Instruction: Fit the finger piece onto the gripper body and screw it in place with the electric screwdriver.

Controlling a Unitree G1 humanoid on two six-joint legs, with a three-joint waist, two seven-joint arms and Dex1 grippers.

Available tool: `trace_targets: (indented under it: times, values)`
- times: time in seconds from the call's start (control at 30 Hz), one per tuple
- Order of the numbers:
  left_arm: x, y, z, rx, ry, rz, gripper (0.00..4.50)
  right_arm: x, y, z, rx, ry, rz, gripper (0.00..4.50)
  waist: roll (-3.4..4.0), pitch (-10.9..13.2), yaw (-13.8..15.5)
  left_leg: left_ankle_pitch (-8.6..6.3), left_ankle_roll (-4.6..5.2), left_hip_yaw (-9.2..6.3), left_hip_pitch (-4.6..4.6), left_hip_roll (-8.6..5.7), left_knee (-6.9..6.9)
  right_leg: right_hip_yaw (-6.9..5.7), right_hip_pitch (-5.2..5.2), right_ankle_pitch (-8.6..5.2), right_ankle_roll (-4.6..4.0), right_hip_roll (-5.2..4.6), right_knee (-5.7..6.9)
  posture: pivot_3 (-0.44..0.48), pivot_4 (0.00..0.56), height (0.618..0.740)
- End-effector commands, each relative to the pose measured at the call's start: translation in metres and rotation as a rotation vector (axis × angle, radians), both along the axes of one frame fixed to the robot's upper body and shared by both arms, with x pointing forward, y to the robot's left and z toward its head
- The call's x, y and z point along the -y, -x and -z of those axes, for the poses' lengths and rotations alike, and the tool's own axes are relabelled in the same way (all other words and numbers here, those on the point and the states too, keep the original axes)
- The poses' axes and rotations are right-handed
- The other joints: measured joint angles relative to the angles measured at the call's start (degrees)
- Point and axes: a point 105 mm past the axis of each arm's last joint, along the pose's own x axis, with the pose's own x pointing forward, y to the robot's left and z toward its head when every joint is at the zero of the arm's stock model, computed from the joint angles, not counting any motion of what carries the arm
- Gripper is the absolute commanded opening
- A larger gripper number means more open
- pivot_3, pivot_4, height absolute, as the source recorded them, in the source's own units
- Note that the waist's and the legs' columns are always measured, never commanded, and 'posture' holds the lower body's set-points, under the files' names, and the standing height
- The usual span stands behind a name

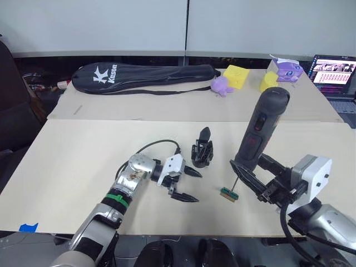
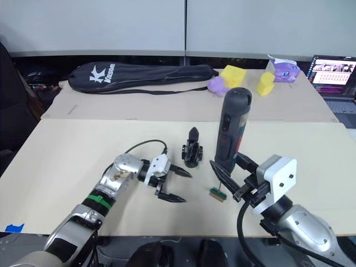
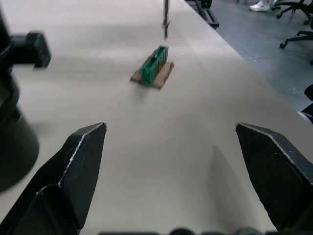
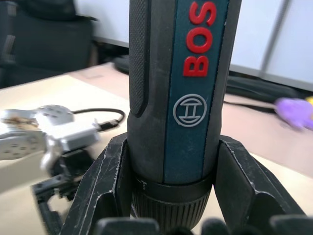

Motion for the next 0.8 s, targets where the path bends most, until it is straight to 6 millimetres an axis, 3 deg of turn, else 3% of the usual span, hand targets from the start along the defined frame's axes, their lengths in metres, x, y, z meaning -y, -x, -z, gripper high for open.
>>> trace_targets:
  times: [0.03,0.17,0.33,0.57,0.8]
  values:
    - [-0.008,-0.001,-0.013,0.017,0.041,-0.029,4.5,-0.011,0.007,-0.027,0.057,-0.027,-0.115,1.92,0.0,0.0,0.05,0.0,0.0,0.0,0.01,0.0,0.0,0.0,0.02,0.0,0.0,-0.03,0.0,0.0,0.15,0.74]
    - [-0.018,-0.003,-0.016,0.021,0.036,-0.066,4.5,-0.018,0.005,-0.037,0.025,-0.028,-0.233,1.92,-0.05,0.02,0.14,-0.01,0.02,-0.09,-0.03,-0.01,-0.01,0.0,0.04,0.01,-0.01,-0.39,-0.05,0.0,0.15,0.74]
    - [-0.026,-0.011,-0.021,0.03,0.039,-0.124,4.5,-0.031,-0.013,-0.06,0.023,-0.043,-0.362,1.92,-0.08,0.04,0.07,-0.08,0.16,-0.09,-0.17,-0.02,0.19,-0.11,0.02,0.02,0.01,-0.46,-0.05,0.0,0.15,0.74]
    - [-0.019,-0.026,-0.024,0.062,0.041,-0.158,4.5,-0.053,-0.034,-0.083,0.036,-0.034,-0.496,1.92,-0.11,0.05,0.22,-0.12,0.25,-0.09,-0.33,-0.05,0.26,-0.29,-0.03,0.04,0.03,-0.41,-0.06,0.0,0.15,0.74]
    - [-0.011,-0.044,-0.032,0.073,0.051,-0.175,4.5,-0.064,-0.063,-0.092,0.076,0.038,-0.467,1.92,-0.11,0.04,0.12,-0.19,0.4,-0.06,-0.66,-0.08,0.53,-0.65,-0.11,0.13,0.21,-0.25,0.01,0.0,0.15,0.74]
